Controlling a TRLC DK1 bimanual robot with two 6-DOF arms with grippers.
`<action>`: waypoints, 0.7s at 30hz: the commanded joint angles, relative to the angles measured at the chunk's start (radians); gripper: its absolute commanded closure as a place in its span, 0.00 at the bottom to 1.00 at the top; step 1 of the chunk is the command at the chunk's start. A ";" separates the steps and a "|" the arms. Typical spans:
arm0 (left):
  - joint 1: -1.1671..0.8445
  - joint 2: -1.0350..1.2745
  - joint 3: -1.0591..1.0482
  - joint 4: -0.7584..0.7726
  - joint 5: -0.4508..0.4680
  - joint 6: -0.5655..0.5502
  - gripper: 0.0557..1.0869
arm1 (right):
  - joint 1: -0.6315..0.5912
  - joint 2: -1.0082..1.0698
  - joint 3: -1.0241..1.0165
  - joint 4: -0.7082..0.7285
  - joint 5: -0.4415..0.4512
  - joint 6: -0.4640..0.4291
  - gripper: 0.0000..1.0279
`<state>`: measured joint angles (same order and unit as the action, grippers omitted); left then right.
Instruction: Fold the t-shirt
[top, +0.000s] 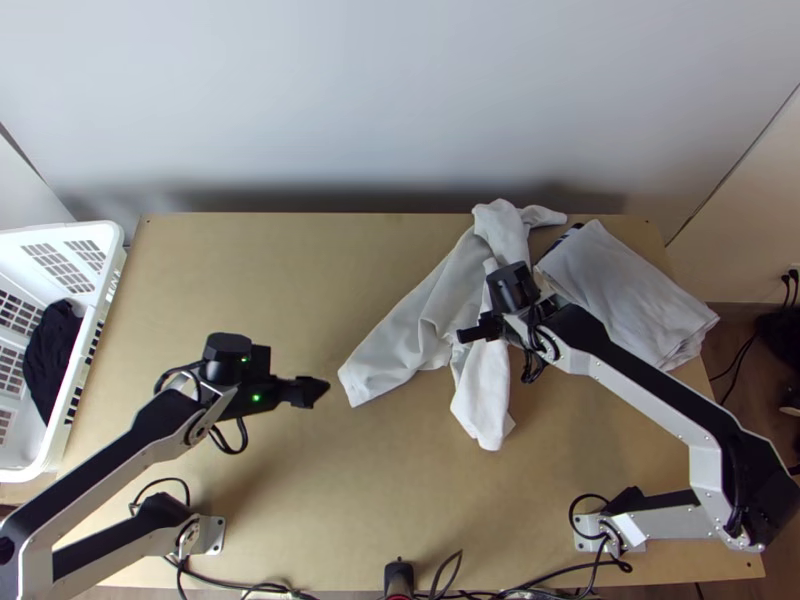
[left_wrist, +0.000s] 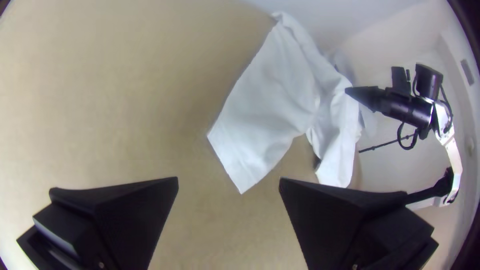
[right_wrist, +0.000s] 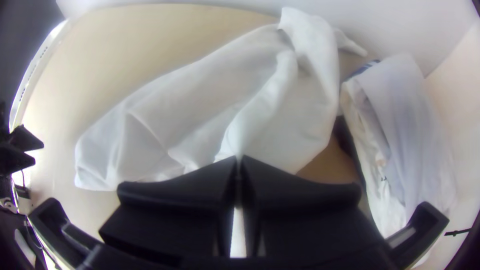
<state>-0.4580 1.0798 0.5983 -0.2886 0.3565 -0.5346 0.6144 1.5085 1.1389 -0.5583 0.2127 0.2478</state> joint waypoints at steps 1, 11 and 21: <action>-0.051 0.071 -0.038 0.025 0.099 -0.171 0.05 | 0.002 -0.027 -0.004 0.005 -0.001 0.028 0.97; -0.077 0.224 0.003 0.193 0.133 -0.206 0.05 | -0.001 -0.041 -0.021 0.012 0.001 0.059 0.97; -0.111 0.393 0.069 0.292 0.139 -0.211 0.05 | -0.008 -0.060 -0.045 0.012 0.001 0.065 0.97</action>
<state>-0.5465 1.3556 0.6205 -0.0433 0.4873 -0.7383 0.6083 1.4582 1.1042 -0.5465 0.2127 0.3069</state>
